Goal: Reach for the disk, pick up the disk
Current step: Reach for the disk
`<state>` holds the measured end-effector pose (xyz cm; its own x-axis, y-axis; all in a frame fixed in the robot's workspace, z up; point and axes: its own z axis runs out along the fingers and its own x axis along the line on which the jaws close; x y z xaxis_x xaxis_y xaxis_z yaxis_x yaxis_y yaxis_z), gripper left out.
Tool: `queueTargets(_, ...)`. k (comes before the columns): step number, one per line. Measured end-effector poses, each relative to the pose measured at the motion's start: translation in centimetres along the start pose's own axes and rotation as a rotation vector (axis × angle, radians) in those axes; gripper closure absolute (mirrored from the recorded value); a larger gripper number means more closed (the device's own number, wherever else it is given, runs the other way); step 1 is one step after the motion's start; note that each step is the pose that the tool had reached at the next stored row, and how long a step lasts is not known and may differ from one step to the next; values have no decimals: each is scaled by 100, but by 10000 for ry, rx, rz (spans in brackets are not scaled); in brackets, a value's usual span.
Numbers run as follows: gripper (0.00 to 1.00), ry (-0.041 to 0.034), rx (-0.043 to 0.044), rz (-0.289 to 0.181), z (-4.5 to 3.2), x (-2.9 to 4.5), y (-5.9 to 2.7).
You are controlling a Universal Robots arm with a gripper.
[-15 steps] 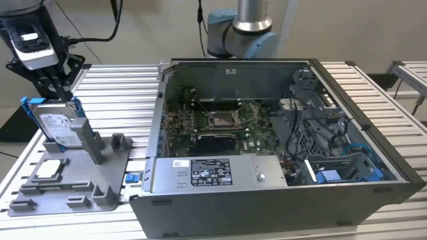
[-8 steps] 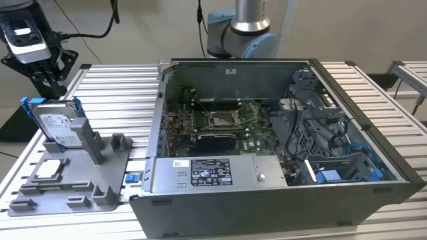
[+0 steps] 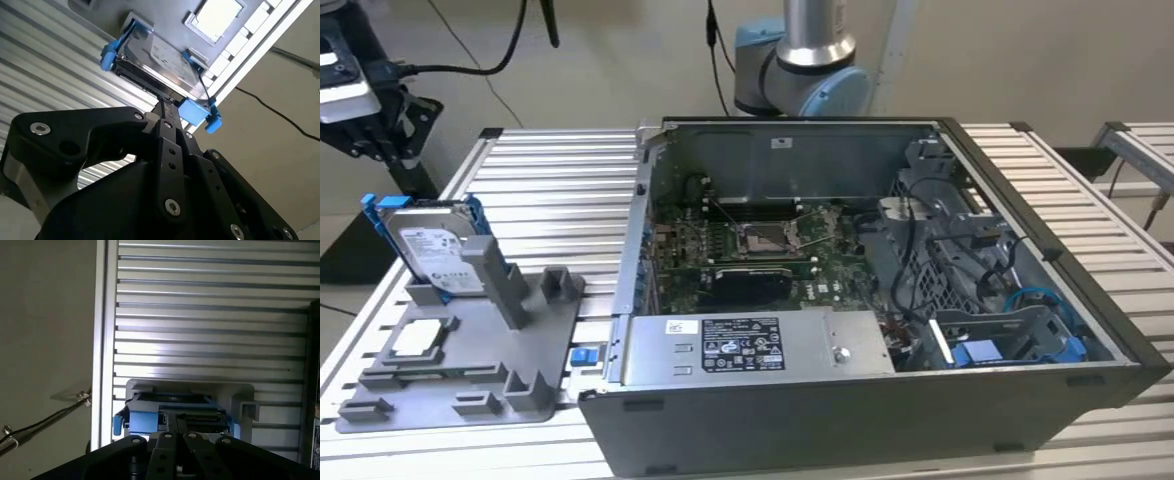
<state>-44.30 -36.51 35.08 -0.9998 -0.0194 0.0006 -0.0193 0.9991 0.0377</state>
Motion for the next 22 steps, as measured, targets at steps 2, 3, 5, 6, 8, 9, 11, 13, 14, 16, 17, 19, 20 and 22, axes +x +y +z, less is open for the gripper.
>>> queueTargets(2,100,0,0,-1,2,56,-1)
queueTargets(3,100,-1,0,0,4,85,-4)
queueTargets(5,100,-1,-1,-2,4,120,-31)
queueTargets(6,100,0,-1,-1,5,135,-46)
queueTargets(8,100,0,-1,0,4,151,-88)
queueTargets(9,100,-1,-1,0,5,155,-105)
queueTargets(11,100,-1,-1,0,7,164,-122)
queueTargets(13,100,-1,-1,0,9,171,-127)
queueTargets(14,100,-1,-1,0,9,171,-127)
queueTargets(16,100,0,0,0,8,172,-127)
queueTargets(17,100,-1,-1,0,9,173,-128)
queueTargets(19,100,-1,-1,-1,9,173,-128)
queueTargets(20,100,-1,-1,0,9,174,-128)
queueTargets(22,100,0,0,-34,8,174,-128)
